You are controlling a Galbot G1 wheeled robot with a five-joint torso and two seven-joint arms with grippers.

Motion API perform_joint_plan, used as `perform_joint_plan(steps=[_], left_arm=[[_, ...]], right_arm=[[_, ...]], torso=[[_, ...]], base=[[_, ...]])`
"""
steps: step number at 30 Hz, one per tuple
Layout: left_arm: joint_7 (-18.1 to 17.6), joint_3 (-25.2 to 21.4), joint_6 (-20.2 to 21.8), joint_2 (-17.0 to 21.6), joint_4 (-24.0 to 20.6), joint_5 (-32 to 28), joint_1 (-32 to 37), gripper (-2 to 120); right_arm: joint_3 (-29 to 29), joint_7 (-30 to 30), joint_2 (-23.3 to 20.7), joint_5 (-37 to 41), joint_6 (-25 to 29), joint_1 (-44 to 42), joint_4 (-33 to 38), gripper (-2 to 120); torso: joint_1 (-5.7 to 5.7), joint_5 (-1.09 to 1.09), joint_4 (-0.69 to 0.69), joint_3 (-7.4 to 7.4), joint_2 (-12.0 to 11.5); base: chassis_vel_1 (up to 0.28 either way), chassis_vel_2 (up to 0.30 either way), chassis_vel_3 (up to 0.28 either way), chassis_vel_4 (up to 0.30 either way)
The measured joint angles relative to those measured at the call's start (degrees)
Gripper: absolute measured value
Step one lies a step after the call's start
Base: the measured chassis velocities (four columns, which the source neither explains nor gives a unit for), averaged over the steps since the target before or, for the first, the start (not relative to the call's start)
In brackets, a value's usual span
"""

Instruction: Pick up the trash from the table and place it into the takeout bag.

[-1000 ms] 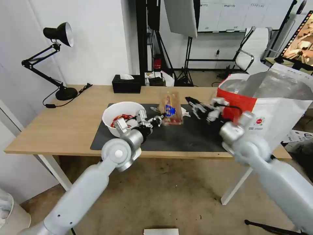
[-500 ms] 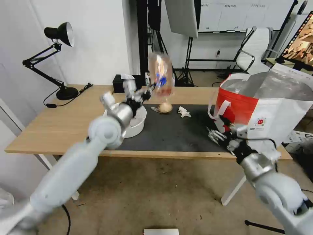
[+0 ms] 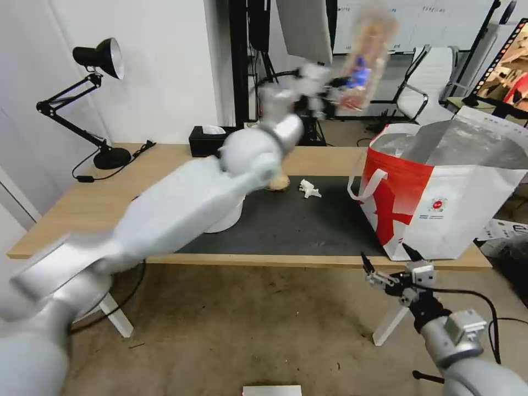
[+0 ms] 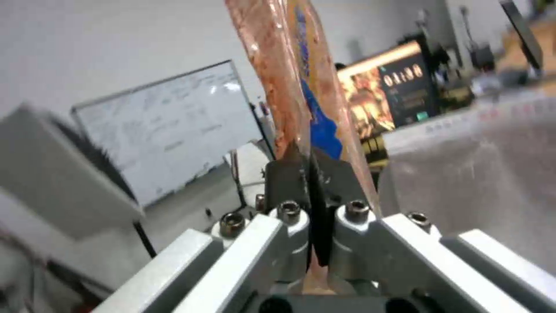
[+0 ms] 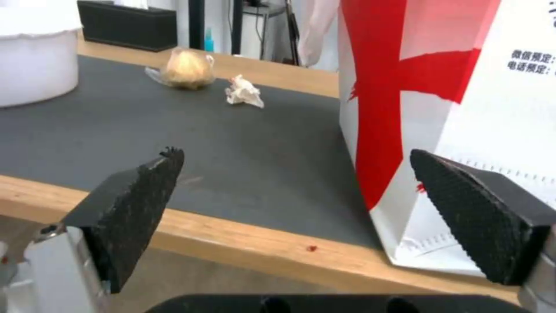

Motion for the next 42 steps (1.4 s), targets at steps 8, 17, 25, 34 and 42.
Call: perform_joint_plan(steps=[8, 17, 25, 34, 42], left_arm=[[10.7, 5.7, -6.8, -8.6, 12.4, 13.9, -3.6, 0], [11.5, 6.2, -6.5, -8.7, 11.4, 10.7, -3.7, 15], [11.1, 6.1, -4.7, -5.9, 8.9, 8.2, -3.2, 42], [4.6, 2.7, 0.8, 2.0, -2.9, 0.6, 0.7, 77], [2.0, -6.9, 1.8, 20.3, -18.9, 0.3, 17.7, 99]], right_arm=[[-1.3, -0.9, 3.2, -3.2, 1.8, -0.8, -0.3, 100], [-1.7, -1.3, 2.6, -3.7, 2.5, -1.2, -0.3, 100], [-2.2, -1.4, 1.7, -3.3, 2.4, -0.4, -0.6, 100], [-2.1, -1.3, 2.3, 0.1, 2.2, -1.2, 1.1, 100], [-1.2, -1.0, 4.1, 0.7, 3.5, -2.7, 2.6, 100]], torso=[[0.0, -0.01, 0.0, 0.0, 0.0], [0.0, -0.02, 0.01, 0.0, 0.0], [0.0, -0.03, 0.04, 0.0, 0.0], [0.0, -0.03, 0.02, 0.0, 0.0], [0.0, -0.07, 0.02, 0.0, 0.0]], base=[[0.0, 0.0, 0.0, 0.0], [0.0, 0.0, 0.0, 0.0], [0.0, 0.0, 0.0, 0.0], [0.0, 0.0, 0.0, 0.0], [0.0, 0.0, 0.0, 0.0]])
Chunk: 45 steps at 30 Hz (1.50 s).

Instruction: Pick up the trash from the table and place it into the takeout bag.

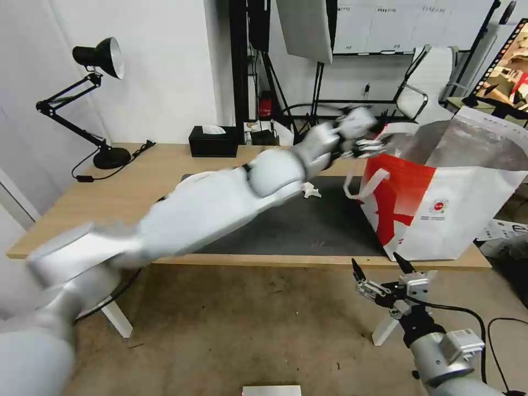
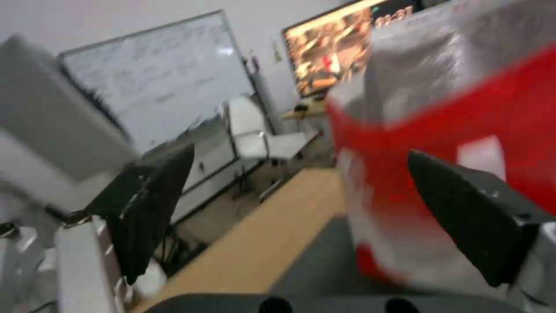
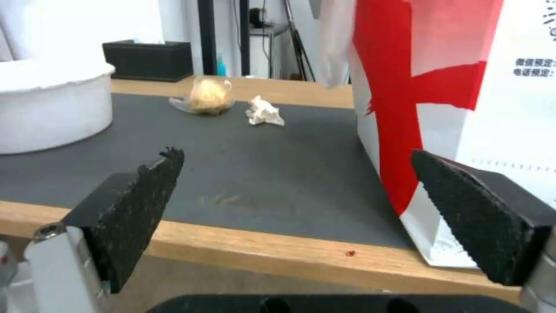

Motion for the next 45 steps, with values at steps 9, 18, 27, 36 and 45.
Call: perform_joint_plan(steps=[9, 18, 27, 36, 45], left_arm=[[0.0, -28.5, 0.3, 14.3, -18.2, 6.2, 35.6, 100], [-0.8, -52.7, -5.8, 4.9, -25.2, 22.7, 75.6, 100], [-1.3, -57.0, -12.6, -6.3, -20.3, 31.8, 86.7, 100], [-1.1, -55.9, -13.1, -7.5, -18.2, 33.6, 85.9, 100], [-0.9, -55.2, -13.9, -8.5, -17.5, 35.5, 86.3, 100]], right_arm=[[-0.2, 0.3, 0.2, 0.0, 1.6, -0.8, 0.5, 100], [-0.5, 2.5, 2.0, -0.3, 4.0, -1.7, -0.3, 100], [-1.9, 6.3, 4.7, -2.8, 5.7, -1.9, -5.0, 100], [-2.5, 1.7, 5.8, -9.7, 10.6, -1.0, -12.3, 100], [-2.4, 0.8, 5.6, -10.5, 11.0, -0.8, -13.2, 100]], torso=[[-0.01, 0.01, 0.01, -0.02, 0.0], [-0.02, 0.04, 0.0, -0.02, 0.0], [-0.02, 0.04, -0.01, -0.01, 0.0], [0.0, 0.05, -0.01, 0.0, 0.0], [0.0, 0.04, 0.0, 0.0, 0.0]], base=[[0.0, 0.0, 0.0, 0.0], [0.0, 0.0, 0.0, 0.0], [0.0, 0.0, 0.0, 0.0], [0.0, 0.0, 0.0, 0.0], [0.0, 0.0, 0.0, 0.0]])
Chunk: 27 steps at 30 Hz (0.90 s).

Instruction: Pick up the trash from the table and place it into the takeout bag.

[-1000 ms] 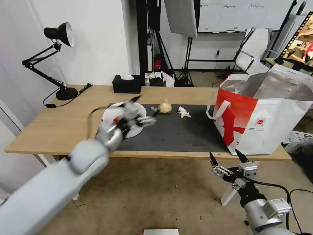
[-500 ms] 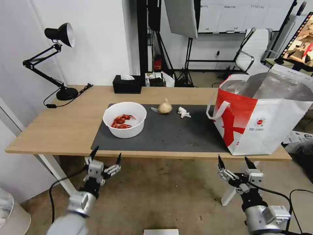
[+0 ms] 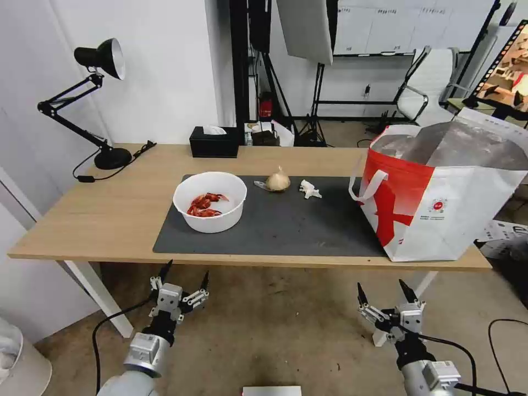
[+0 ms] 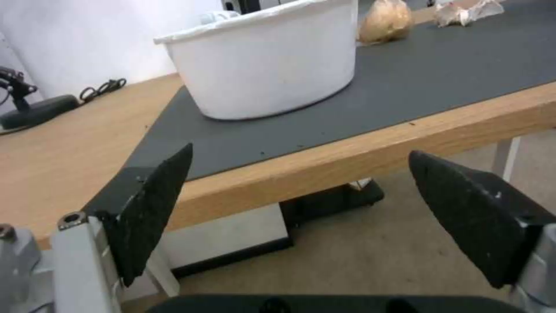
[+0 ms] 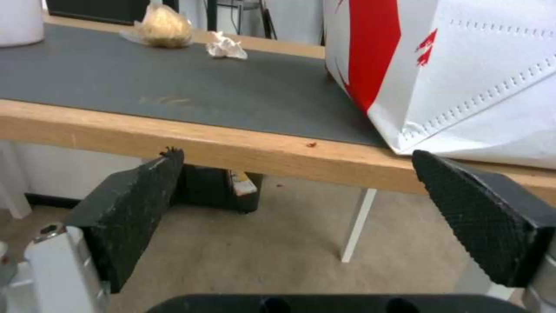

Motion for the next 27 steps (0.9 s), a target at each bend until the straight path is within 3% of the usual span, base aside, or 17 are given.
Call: perform_joint_plan(steps=[12, 20, 23, 27], left_arm=[[0.1, 0.4, -0.2, 0.8, 0.0, -0.1, -1.3, 100], [0.3, 0.5, 0.1, -0.5, -0.9, 0.1, -0.6, 100], [0.7, 0.1, 0.9, -2.0, -1.8, 0.7, 0.3, 100], [1.4, -0.4, 1.1, -2.1, -2.2, 0.6, 0.6, 100]], right_arm=[[-1.6, -0.9, -1.7, 1.4, -1.6, 2.0, 1.9, 100], [-8.7, -3.7, -10.4, 10.2, -9.2, 15.0, 4.7, 100], [-14.6, -3.0, -13.9, 13.4, -11.5, 23.6, 2.3, 100], [-18.5, -2.6, -15.5, 15.7, -12.7, 28.8, -0.5, 100]], torso=[[0.0, 0.0, -0.02, 0.0, 0.0], [0.0, 0.0, 0.01, 0.01, 0.0], [0.0, 0.01, 0.02, 0.01, 0.0], [0.01, 0.01, 0.01, 0.01, 0.0]], base=[[0.0, 0.0, 0.0, 0.0], [0.0, 0.0, 0.0, 0.0], [0.0, 0.0, 0.0, 0.0], [0.0, 0.0, 0.0, 0.0]])
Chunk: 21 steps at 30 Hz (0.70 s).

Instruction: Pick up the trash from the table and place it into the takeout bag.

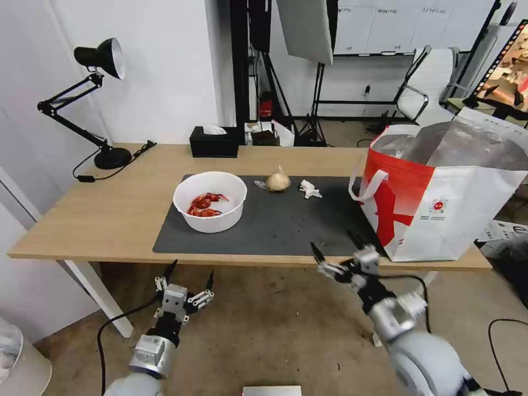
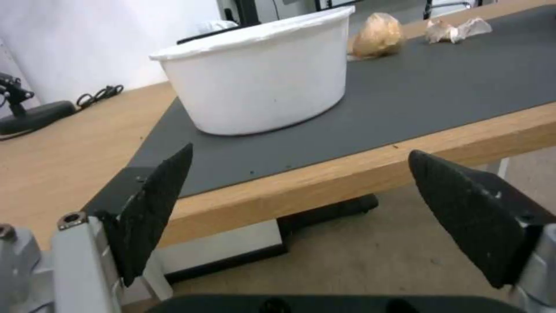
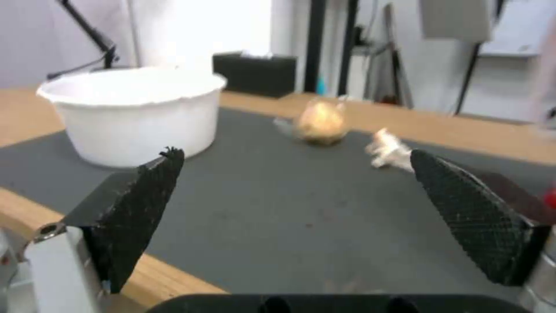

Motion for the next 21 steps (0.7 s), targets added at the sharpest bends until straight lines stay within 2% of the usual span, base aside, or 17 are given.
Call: perform_joint_plan(steps=[4, 5, 8, 11, 13, 14, 17, 18, 20, 21], left_arm=[[0.2, -0.4, 0.3, 0.8, 0.5, -1.5, -1.2, 100], [0.2, -0.4, 0.3, 0.8, 0.5, -1.5, -1.2, 100], [0.2, -0.2, 1.0, 1.2, 0.9, -2.3, -2.1, 100], [0.2, 0.0, 1.2, 1.2, 1.0, -2.3, -2.2, 100], [0.2, 0.2, 1.3, 1.1, 1.3, -2.4, -2.4, 100], [0.2, 0.2, 1.3, 1.1, 1.3, -2.4, -2.4, 100], [0.2, 0.1, 1.4, 1.0, 1.5, -2.4, -2.3, 100], [0.2, 0.1, 1.4, 1.0, 1.5, -2.4, -2.3, 100], [0.2, 0.1, 1.4, 1.0, 1.8, -2.4, -2.2, 100], [0.2, 0.1, 1.4, 1.0, 1.8, -2.4, -2.2, 100]], right_arm=[[-6.7, -0.1, -1.9, 6.2, 0.1, 9.7, -6.4, 100], [-6.7, -0.1, -1.9, 6.2, 0.1, 9.7, -6.4, 100], [-11.3, 0.3, -2.0, 10.4, 0.6, 17.5, -10.3, 100], [-12.8, 1.2, -1.7, 11.5, 0.5, 20.1, -11.6, 100], [-16.7, 7.4, -0.2, 14.2, -1.3, 26.3, -14.9, 100], [-16.7, 7.4, -0.2, 14.2, -1.3, 26.3, -14.9, 100], [-19.8, 18.1, 2.2, 18.4, -5.4, 32.2, -18.4, 100], [-19.8, 18.1, 2.2, 18.4, -5.4, 32.2, -18.4, 100], [-21.0, 25.9, 4.5, 22.8, -8.0, 36.1, -20.6, 100], [-21.0, 25.9, 4.5, 22.8, -8.0, 36.1, -20.6, 100]], torso=[[0.0, -0.01, -0.02, 0.0, 0.0], [0.0, -0.01, -0.02, 0.0, 0.0], [0.0, -0.01, -0.01, 0.0, 0.0], [0.01, -0.02, -0.01, 0.0, 0.0], [0.0, -0.02, 0.0, 0.0, 0.0], [0.0, -0.02, 0.0, 0.0, 0.0], [0.0, -0.02, -0.01, 0.0, 0.0], [0.0, -0.02, -0.01, 0.0, 0.0], [0.0, -0.02, -0.01, -0.01, 0.0], [0.0, -0.02, -0.01, -0.01, 0.0]], base=[[0.0, 0.0, 0.0, 0.0], [0.0, 0.0, 0.0, 0.0], [0.0, 0.0, 0.0, 0.0], [0.0, 0.0, 0.0, 0.0], [0.0, 0.0, 0.0, 0.0], [0.0, 0.0, 0.0, 0.0], [0.0, 0.0, 0.0, 0.0], [0.0, 0.0, 0.0, 0.0], [0.0, 0.0, 0.0, 0.0], [0.0, 0.0, 0.0, 0.0]])
